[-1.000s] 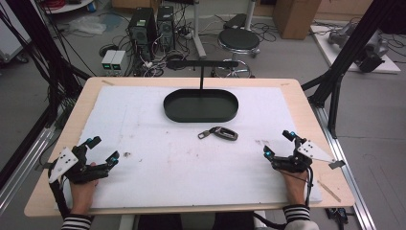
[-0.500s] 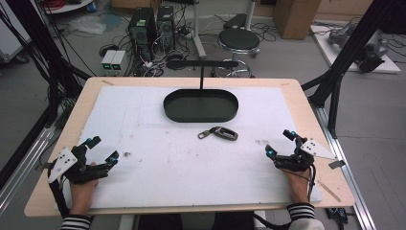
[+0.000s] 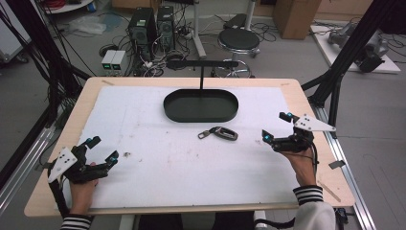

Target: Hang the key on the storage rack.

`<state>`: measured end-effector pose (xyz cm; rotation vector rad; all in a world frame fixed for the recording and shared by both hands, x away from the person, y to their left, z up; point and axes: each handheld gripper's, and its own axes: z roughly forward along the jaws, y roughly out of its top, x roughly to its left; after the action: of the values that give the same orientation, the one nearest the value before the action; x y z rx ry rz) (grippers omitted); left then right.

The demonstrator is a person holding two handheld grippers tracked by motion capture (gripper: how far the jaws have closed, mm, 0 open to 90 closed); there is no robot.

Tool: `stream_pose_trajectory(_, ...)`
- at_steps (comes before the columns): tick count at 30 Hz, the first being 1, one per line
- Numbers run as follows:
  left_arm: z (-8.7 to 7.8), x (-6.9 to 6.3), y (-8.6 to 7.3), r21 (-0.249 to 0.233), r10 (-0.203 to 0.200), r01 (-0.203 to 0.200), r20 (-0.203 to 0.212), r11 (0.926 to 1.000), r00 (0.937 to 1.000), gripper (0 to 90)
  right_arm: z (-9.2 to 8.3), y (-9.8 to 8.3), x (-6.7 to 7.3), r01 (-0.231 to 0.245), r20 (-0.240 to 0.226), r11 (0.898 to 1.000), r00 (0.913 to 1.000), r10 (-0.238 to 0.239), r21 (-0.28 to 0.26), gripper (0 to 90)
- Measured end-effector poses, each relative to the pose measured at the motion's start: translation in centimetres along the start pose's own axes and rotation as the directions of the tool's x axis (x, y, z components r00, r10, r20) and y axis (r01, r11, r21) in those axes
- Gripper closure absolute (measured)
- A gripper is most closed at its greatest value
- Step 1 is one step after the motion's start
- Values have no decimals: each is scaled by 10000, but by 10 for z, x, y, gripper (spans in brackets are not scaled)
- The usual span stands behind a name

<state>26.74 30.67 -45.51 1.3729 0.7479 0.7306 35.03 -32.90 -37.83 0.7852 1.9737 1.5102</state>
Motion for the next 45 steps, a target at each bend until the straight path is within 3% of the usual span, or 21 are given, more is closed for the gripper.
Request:
stream_pose_trajectory(7, 0, 0, 0, -6, 18, -18, 17, 10000, 10000, 101, 22, 28, 2, 756, -596, 9933, 9957, -705, 873, 3)
stream_pose_trajectory(9, 0, 0, 0, -7, 9, -9, 15, 10000, 10000, 101, 33, 39, 3, 1042, -851, 9864, 9919, -938, 1268, 3)
stream_pose_trajectory(13, 0, 0, 0, -6, 10, -10, 14, 10000, 10000, 101, 45, 47, 2, 1185, -1100, 9796, 9888, -1013, 1625, 3)
stream_pose_trajectory(16, 0, 0, 0, -6, -24, 24, -3, 10000, 10000, 101, 60, 55, 0, 1289, -1554, 9697, 9830, -974, 2074, 3)
stream_pose_trajectory(21, 0, 0, 0, -4, -17, 17, 8, 10000, 10000, 101, 79, 61, -1, 1468, -2001, 9386, 9760, -861, 3121, 4)
stream_pose_trajectory(24, 0, 0, 0, 7, -36, 36, -1, 10000, 10000, 101, 85, 63, -1, 1495, -2102, 9326, 9742, -821, 3286, 4)
stream_pose_trajectory(28, 0, 0, 0, 2, -56, 56, -1, 10000, 10000, 101, 99, 67, -2, 1769, -2287, 9111, 9689, -947, 3722, 4)
stream_pose_trajectory(31, 0, 0, 0, 14, -54, 54, -7, 10000, 10000, 101, 104, 65, -1, 1835, -2336, 9050, 9675, -971, 3839, 4)
stream_pose_trajectory(32, 0, 0, 0, 27, -59, 59, -4, 10000, 10000, 101, 108, 62, -1, 1921, -2480, 8925, 9642, -941, 4080, 4)
stream_pose_trajectory(33, 0, 0, 0, 27, -59, 59, -4, 10000, 10000, 101, 108, 62, -1, 1921, -2480, 8925, 9642, -941, 4080, 4)
stream_pose_trajectory(34, 0, 0, 0, 16, -59, 59, -9, 10000, 10000, 101, 113, 58, 0, 2016, -2609, 8742, 9612, -899, 4417, 4)
stream_pose_trajectory(38, 1, 1, 0, 40, -77, 77, -24, 10000, 10000, 101, 120, 54, 2, 2148, -2880, 8578, 9541, -822, 4669, 4)
stream_pose_trajectory(39, 1, 1, 0, 40, -77, 77, -24, 10000, 10000, 101, 120, 54, 2, 2148, -2880, 8578, 9541, -822, 4669, 4)
stream_pose_trajectory(44, 1, 1, 0, 56, -115, 115, -22, 9999, 9999, 101, 129, 50, 5, 2306, -3078, 8191, 9489, -698, 5252, 4)
stream_pose_trajectory(45, 1, 1, 0, 56, -115, 115, -22, 9999, 9999, 101, 129, 50, 5, 2306, -3078, 8191, 9489, -698, 5252, 4)
